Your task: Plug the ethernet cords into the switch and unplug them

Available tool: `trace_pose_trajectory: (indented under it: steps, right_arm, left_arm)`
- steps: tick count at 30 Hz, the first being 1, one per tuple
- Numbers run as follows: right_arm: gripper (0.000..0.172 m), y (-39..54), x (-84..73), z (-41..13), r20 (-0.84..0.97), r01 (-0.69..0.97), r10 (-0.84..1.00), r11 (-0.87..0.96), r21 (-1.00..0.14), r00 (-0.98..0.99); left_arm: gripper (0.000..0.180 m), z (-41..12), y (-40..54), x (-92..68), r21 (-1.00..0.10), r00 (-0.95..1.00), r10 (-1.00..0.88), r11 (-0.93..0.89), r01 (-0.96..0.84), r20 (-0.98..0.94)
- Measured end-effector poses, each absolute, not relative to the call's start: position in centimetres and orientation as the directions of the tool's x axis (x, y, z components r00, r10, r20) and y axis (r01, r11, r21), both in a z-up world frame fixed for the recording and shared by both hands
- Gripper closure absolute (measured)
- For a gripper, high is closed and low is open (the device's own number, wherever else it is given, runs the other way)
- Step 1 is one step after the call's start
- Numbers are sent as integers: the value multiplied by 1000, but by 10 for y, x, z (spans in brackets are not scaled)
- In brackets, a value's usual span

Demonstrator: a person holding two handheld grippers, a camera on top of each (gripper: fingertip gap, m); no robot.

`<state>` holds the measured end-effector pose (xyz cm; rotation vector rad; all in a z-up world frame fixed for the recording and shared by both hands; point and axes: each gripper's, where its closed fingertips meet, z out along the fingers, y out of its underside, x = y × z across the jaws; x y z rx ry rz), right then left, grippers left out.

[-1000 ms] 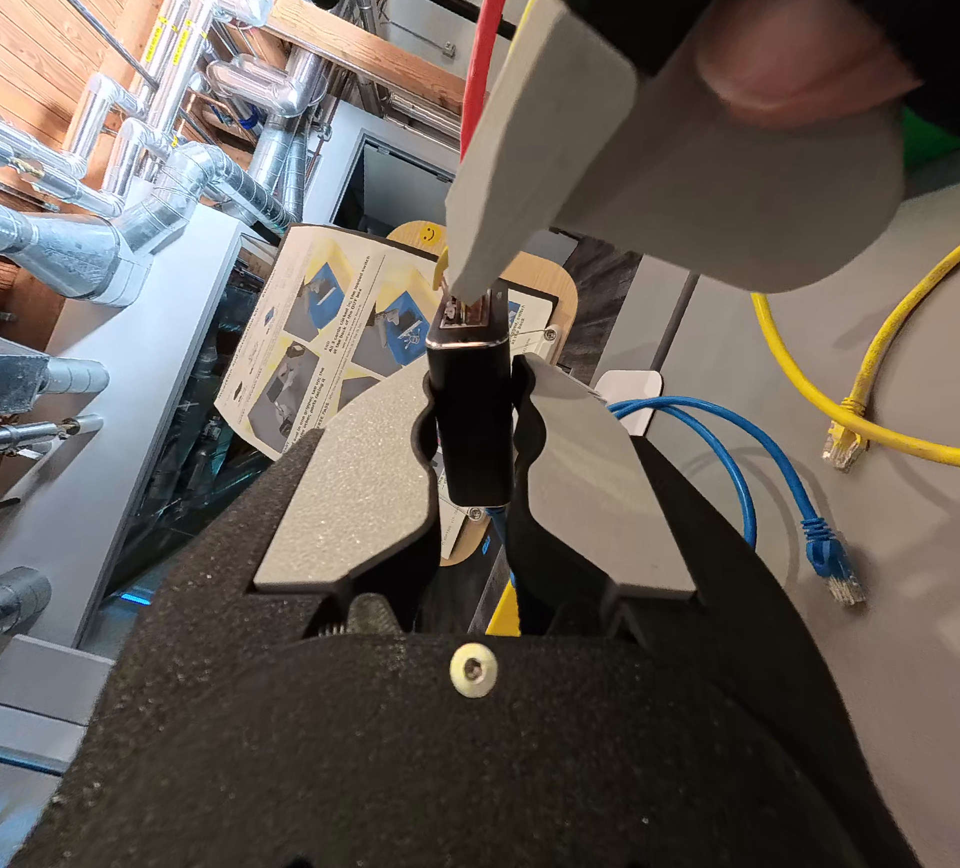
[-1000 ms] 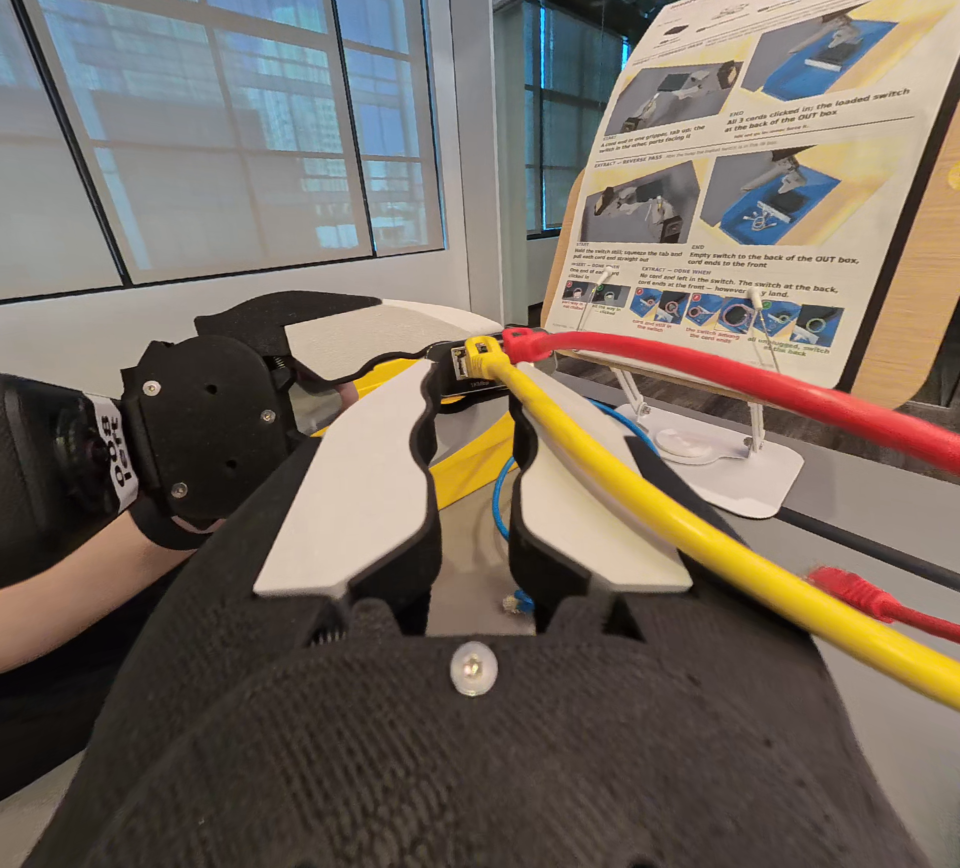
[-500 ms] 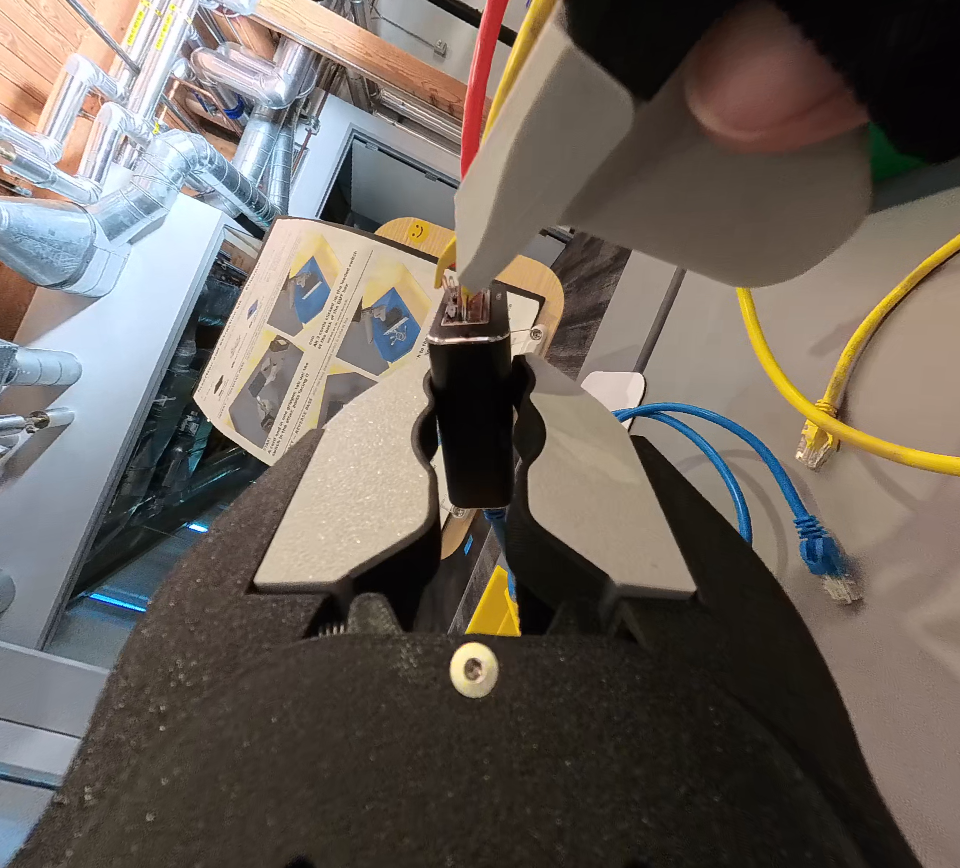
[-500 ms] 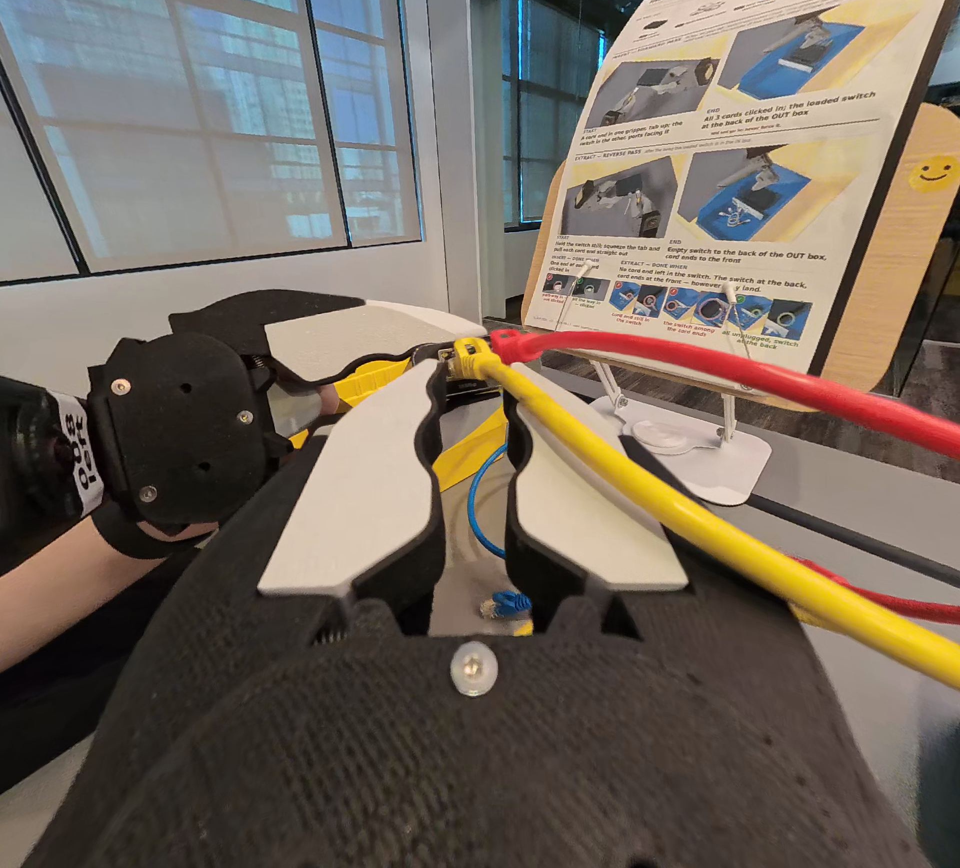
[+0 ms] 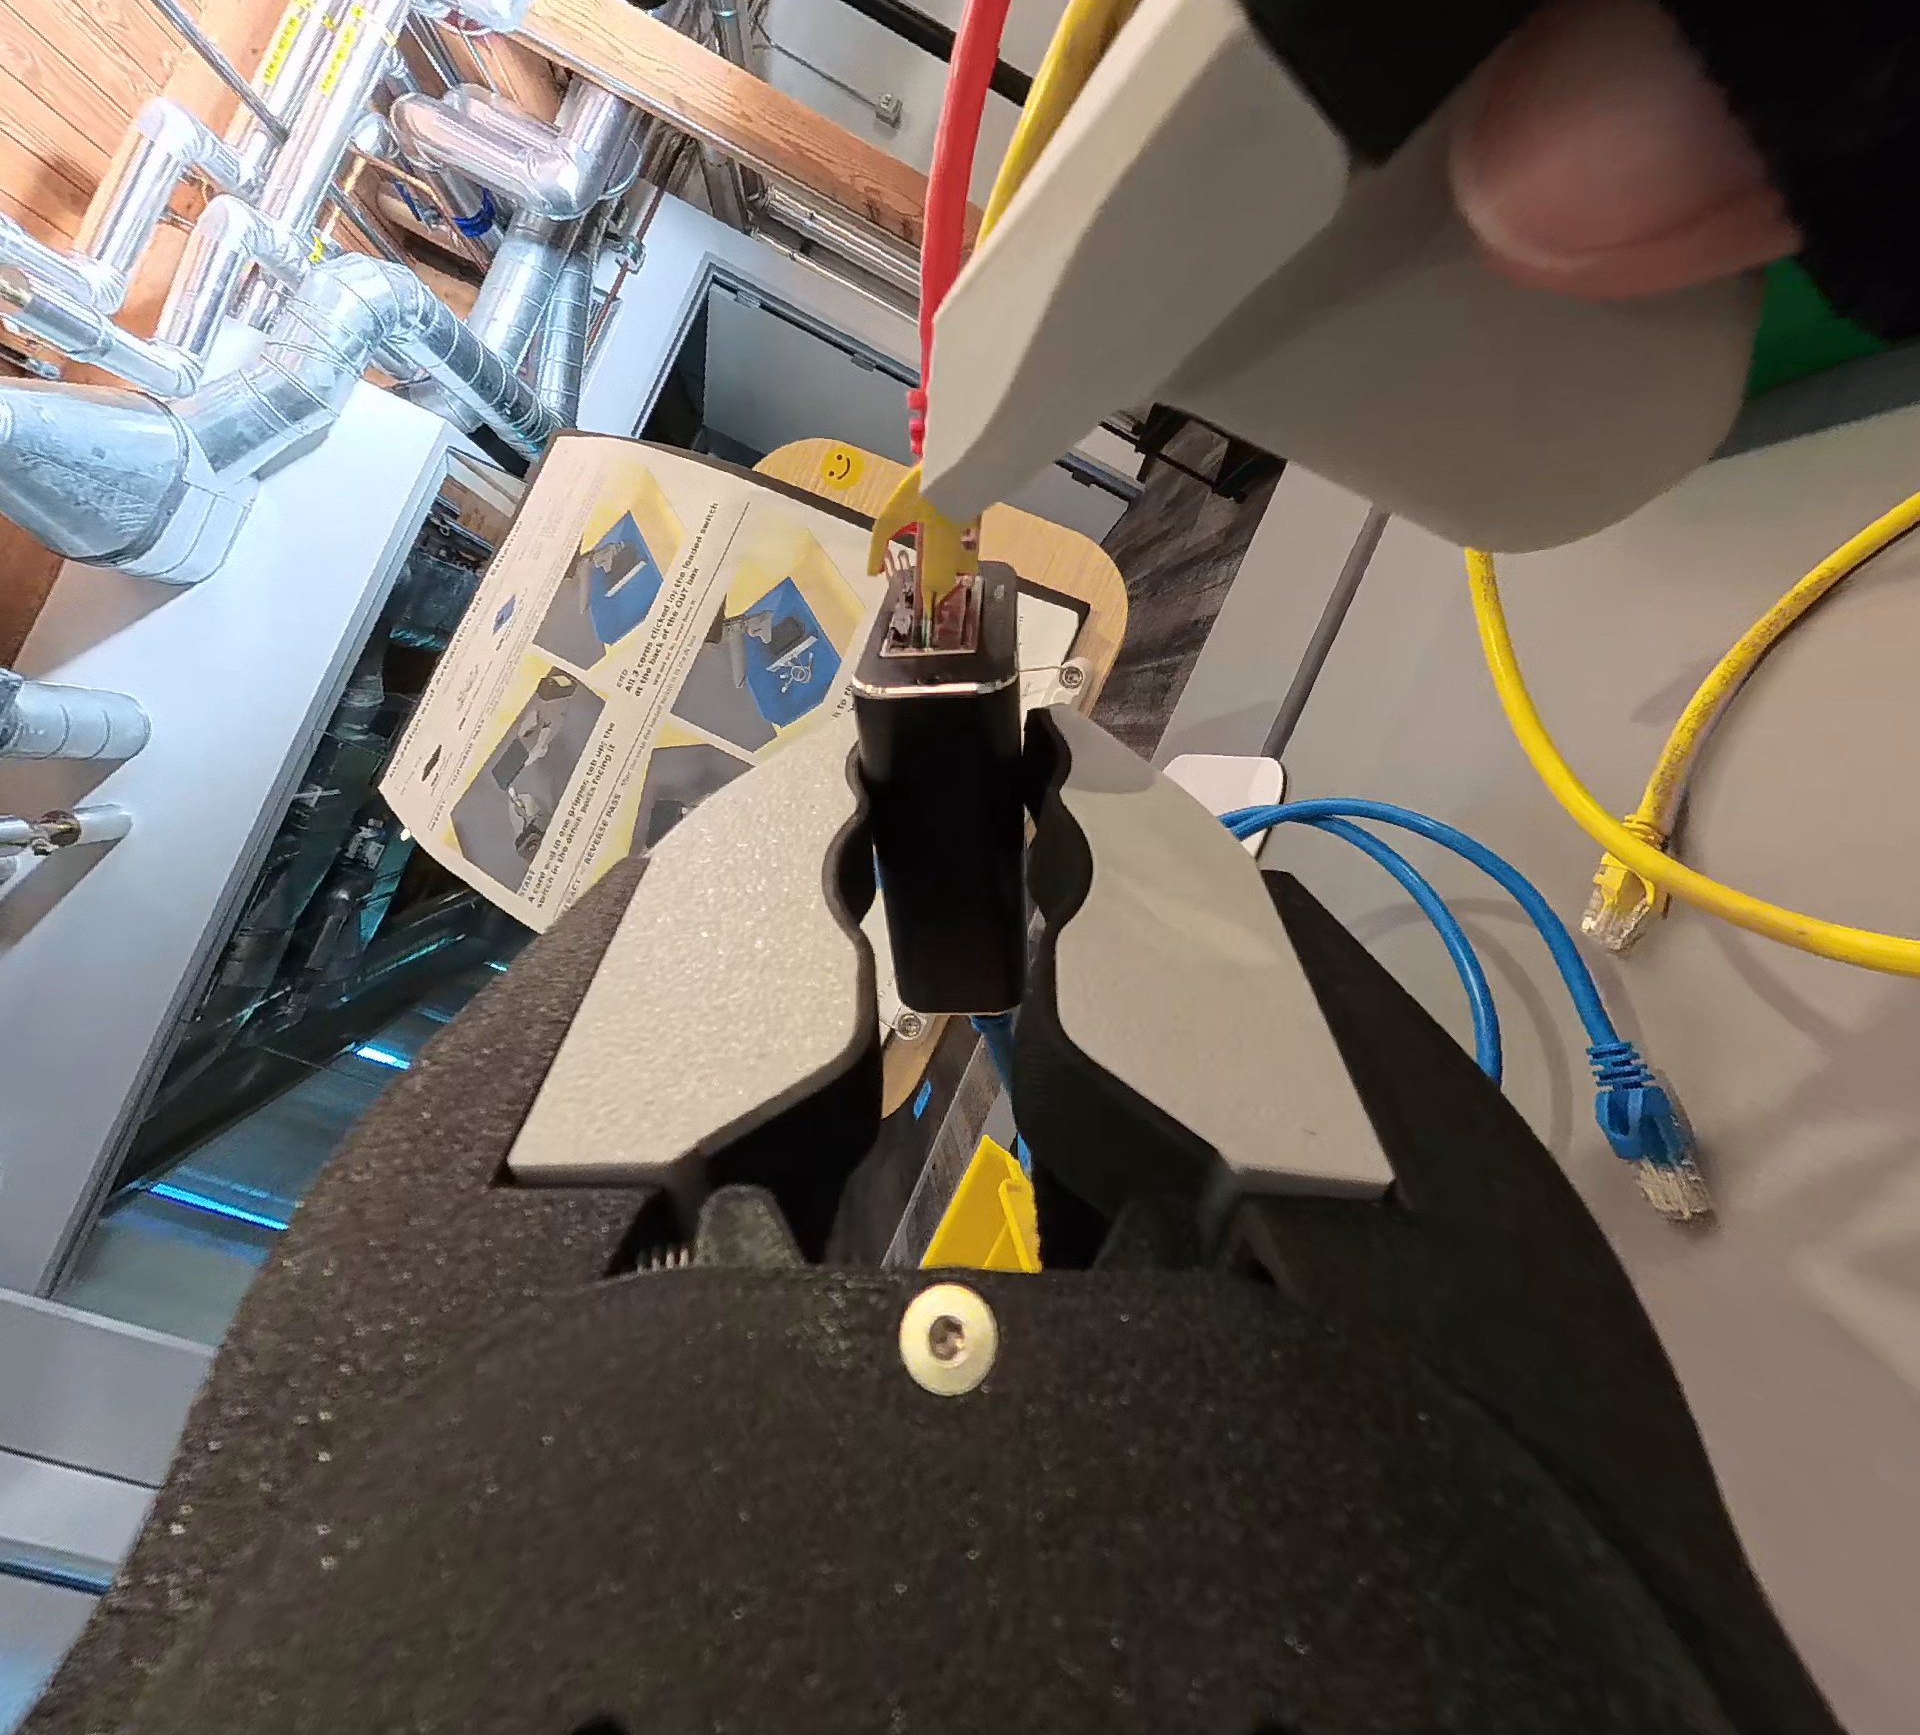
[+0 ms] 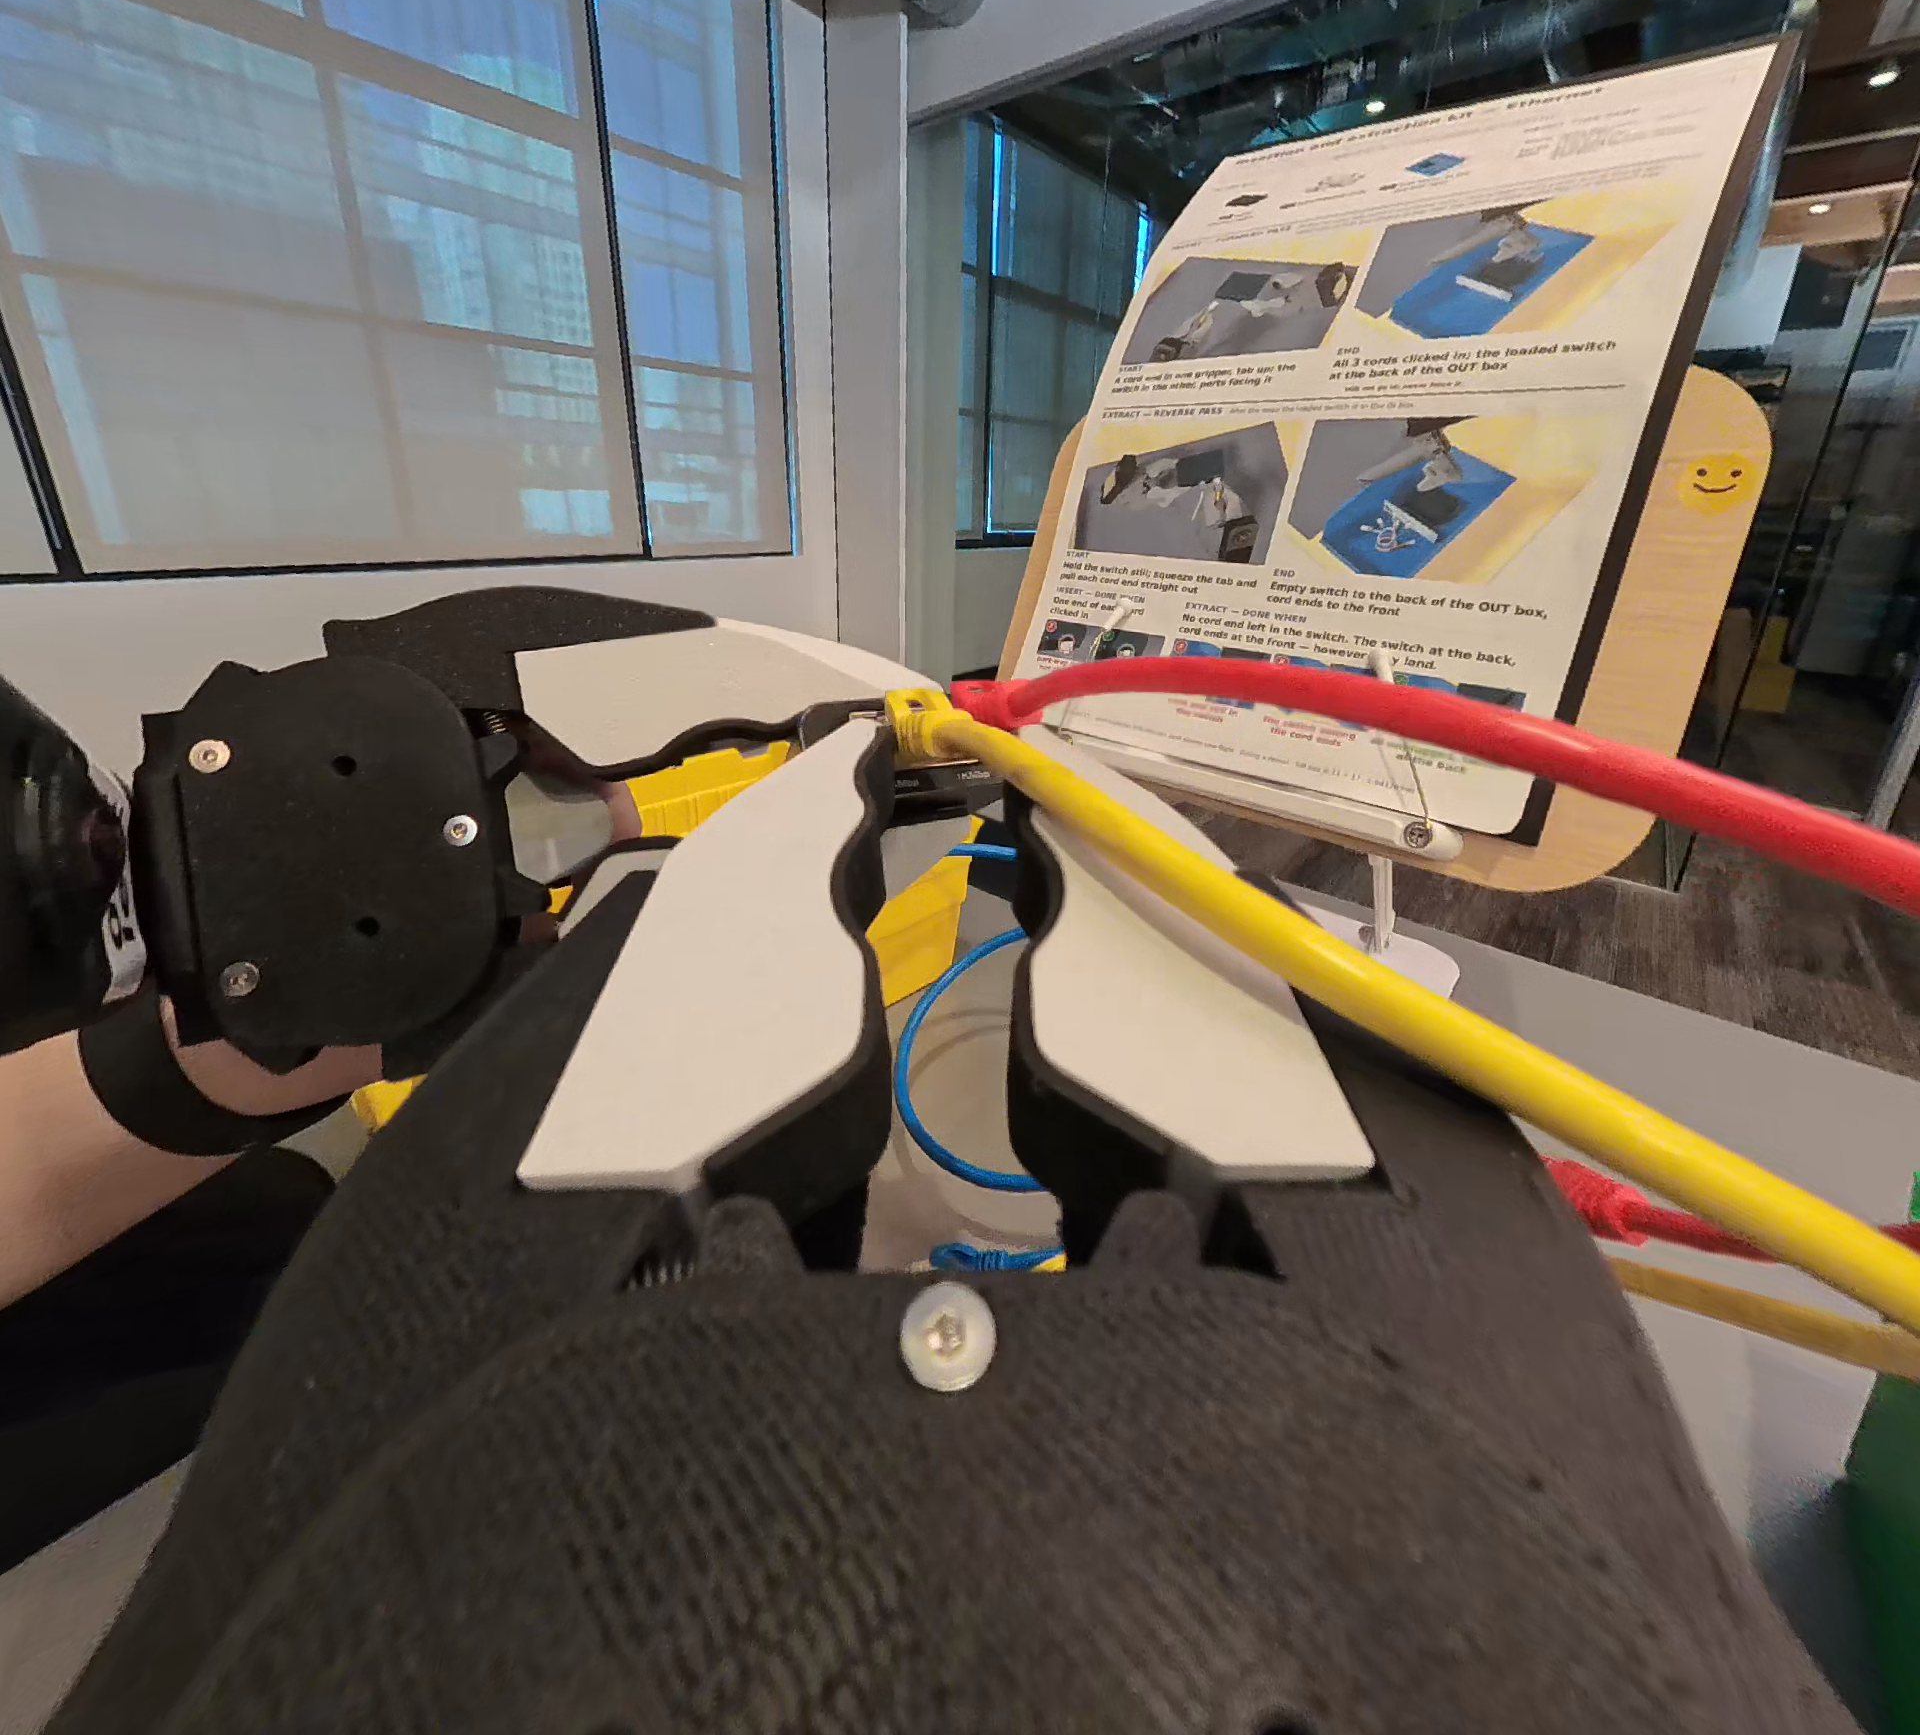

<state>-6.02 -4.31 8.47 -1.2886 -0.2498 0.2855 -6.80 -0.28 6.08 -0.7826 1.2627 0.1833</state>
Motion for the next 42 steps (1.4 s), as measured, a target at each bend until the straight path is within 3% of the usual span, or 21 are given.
trace_pose_trajectory:
  steps: [4, 25, 29, 35, 42]
  right_arm:
    - [157, -51, -60, 93, 55, -57, 339, 310, -949, 939]
    - [161, -53, -66, 76, 103, 40, 504, 133, -990, 857]
    - [160, -49, -67, 77, -2, -52, 506, 85, -995, 862]
    - [160, -53, -62, 79, 31, -26, 523, 102, -994, 852]
    - [160, -57, -53, 75, 18, -18, 519, 64, -998, 854]
  left_arm:
    - [155, 59, -2, -68, -419, 317, -284, 729, -542, -905]
    - [156, 49, -10, -67, -474, 287, -381, 760, -445, -879]
    - [155, 53, -8, -66, -418, 291, -309, 770, -483, -905]
    - [156, 63, -8, -63, -287, 208, -206, 803, -523, -956]
    - [156, 62, -14, -51, -258, 160, -203, 804, -536, -966]
